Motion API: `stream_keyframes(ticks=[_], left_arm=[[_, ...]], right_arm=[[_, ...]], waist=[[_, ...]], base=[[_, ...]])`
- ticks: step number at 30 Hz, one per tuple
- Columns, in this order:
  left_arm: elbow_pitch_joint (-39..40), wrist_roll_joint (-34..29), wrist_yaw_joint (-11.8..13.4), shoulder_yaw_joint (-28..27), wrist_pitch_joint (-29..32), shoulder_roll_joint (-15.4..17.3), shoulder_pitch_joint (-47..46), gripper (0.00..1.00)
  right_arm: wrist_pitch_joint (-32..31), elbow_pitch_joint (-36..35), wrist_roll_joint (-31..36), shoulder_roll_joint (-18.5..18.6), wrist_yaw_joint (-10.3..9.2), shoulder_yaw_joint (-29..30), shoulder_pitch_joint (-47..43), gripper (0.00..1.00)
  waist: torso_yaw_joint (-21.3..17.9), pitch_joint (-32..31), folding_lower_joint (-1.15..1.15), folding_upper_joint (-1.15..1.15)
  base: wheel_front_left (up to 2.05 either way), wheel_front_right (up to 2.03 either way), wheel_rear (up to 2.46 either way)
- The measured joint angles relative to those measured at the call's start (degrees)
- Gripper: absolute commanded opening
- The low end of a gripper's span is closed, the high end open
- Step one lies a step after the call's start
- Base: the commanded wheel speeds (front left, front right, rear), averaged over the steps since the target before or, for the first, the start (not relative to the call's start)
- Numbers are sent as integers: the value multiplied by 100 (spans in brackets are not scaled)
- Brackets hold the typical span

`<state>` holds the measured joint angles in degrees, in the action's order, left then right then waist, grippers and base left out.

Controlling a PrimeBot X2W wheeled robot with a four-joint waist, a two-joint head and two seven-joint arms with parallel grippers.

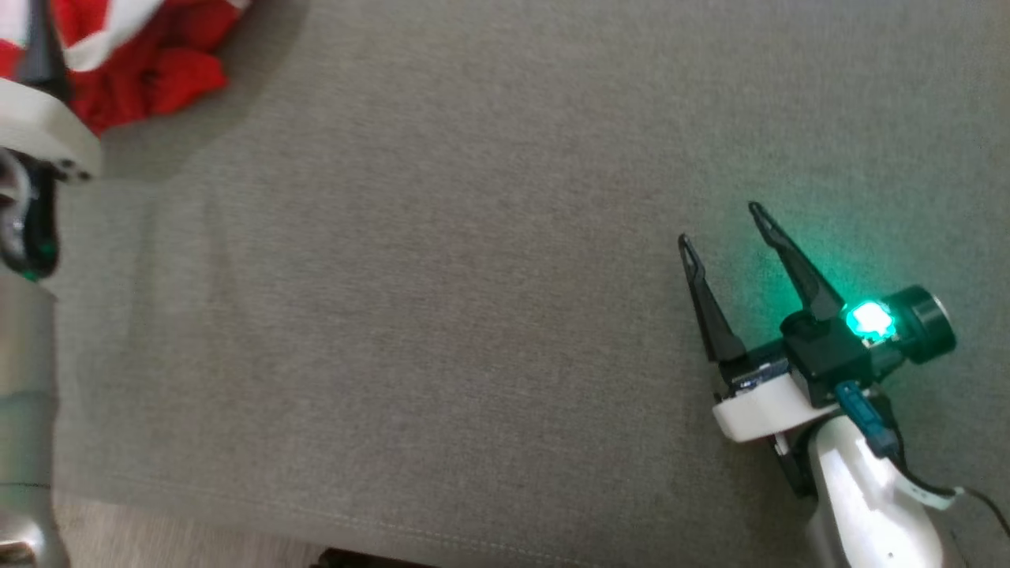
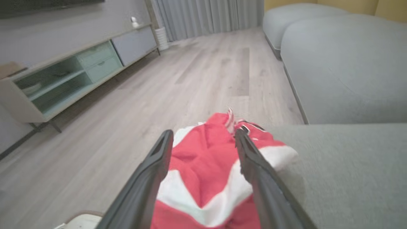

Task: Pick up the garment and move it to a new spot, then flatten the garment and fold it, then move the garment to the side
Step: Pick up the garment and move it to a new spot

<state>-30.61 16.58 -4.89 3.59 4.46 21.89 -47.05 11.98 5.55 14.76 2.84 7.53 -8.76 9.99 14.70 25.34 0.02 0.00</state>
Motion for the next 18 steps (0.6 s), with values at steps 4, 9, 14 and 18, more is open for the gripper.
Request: stream_keyframes(ticks=[4,9,14,18], left_arm=[[-486,122,-123,186,-98,-133,-73,100],[-959,143,-191,415,-142,-142,-243,100],[-1383,74,-210,464,-252,-63,-432,54],[-1657,74,-215,603,-248,-67,-557,0]], right_arm=[[-36,-82,80,4,0,18,102,100],[-38,-243,141,4,0,19,155,100],[-31,-303,146,3,0,11,191,100],[-3,-269,144,3,0,15,243,100]], waist=[[-106,306,0,0],[-163,560,-2,0],[-204,666,-2,0],[-216,667,-2,0]], base=[[0,0,0],[0,0,0],[0,0,0],[0,0,0]])
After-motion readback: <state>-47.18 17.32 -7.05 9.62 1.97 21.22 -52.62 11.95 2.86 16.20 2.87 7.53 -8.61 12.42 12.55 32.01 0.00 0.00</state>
